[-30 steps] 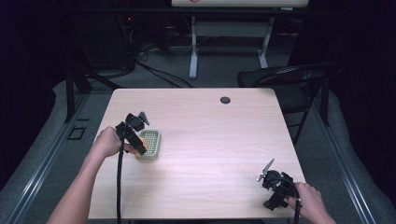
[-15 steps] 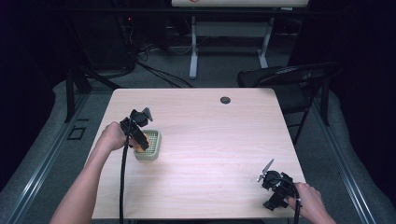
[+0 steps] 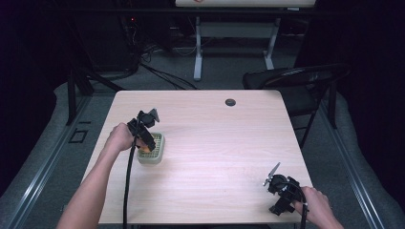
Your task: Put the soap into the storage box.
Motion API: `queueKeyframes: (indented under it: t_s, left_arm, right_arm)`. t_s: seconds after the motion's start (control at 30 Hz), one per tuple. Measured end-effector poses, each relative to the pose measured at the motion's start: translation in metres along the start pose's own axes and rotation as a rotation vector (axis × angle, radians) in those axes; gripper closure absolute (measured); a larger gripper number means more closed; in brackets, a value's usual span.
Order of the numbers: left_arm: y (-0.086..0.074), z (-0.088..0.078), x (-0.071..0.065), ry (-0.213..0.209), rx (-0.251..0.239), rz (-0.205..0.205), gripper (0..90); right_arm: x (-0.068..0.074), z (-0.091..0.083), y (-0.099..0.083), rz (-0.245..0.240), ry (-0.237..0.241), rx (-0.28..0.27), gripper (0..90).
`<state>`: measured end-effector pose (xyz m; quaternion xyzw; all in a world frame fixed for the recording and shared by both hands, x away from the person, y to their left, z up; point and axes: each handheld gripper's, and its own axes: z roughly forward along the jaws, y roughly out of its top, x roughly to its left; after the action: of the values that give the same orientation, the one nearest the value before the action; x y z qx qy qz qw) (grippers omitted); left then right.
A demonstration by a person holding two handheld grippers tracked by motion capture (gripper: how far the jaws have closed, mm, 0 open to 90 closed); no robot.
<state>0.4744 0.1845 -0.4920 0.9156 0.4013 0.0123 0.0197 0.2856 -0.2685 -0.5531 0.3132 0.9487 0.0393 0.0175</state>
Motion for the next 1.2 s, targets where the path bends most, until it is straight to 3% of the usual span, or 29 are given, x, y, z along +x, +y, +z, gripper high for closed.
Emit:
queueKeyframes:
  t_s: [0.6,1.2]
  left_arm:
    - [0.011,0.018,0.004,0.008,0.013,-0.013,26.8]
    - [0.014,0.026,0.005,0.015,0.011,-0.021,26.7]
  right_arm:
    - [0.0,-0.001,0.0,-0.005,-0.005,0.0,15.9]
    - [0.0,-0.001,0.0,-0.008,-0.009,0.0,15.9]
